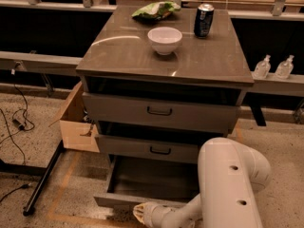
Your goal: Close bottom drawer
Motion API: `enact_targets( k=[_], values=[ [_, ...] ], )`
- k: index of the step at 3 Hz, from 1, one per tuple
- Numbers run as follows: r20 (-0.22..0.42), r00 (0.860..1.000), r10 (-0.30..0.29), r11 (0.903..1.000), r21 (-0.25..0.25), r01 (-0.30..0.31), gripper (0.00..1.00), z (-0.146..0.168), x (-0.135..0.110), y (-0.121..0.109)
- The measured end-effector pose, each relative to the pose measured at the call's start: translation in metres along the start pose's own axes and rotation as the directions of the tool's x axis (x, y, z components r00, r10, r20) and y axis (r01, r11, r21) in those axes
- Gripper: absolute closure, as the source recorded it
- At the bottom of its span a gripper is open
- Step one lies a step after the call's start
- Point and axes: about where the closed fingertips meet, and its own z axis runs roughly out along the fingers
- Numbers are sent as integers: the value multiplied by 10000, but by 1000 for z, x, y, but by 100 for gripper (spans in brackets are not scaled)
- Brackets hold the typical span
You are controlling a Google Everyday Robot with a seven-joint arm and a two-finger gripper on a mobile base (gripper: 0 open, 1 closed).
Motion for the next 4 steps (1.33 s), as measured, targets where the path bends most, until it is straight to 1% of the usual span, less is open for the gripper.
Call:
enact_targets(
  k=[1,2,3,4],
  values=[
    [9,9998,-207,9998,64,207,100,20,0,10],
    [-263,9986,-453,9981,399,464,100,34,6,9],
    [-700,9955,-637,9933,921,700,100,42,15,3],
    [-1031,9916,-780,9842,1507,931,100,50,20,-7]
  ],
)
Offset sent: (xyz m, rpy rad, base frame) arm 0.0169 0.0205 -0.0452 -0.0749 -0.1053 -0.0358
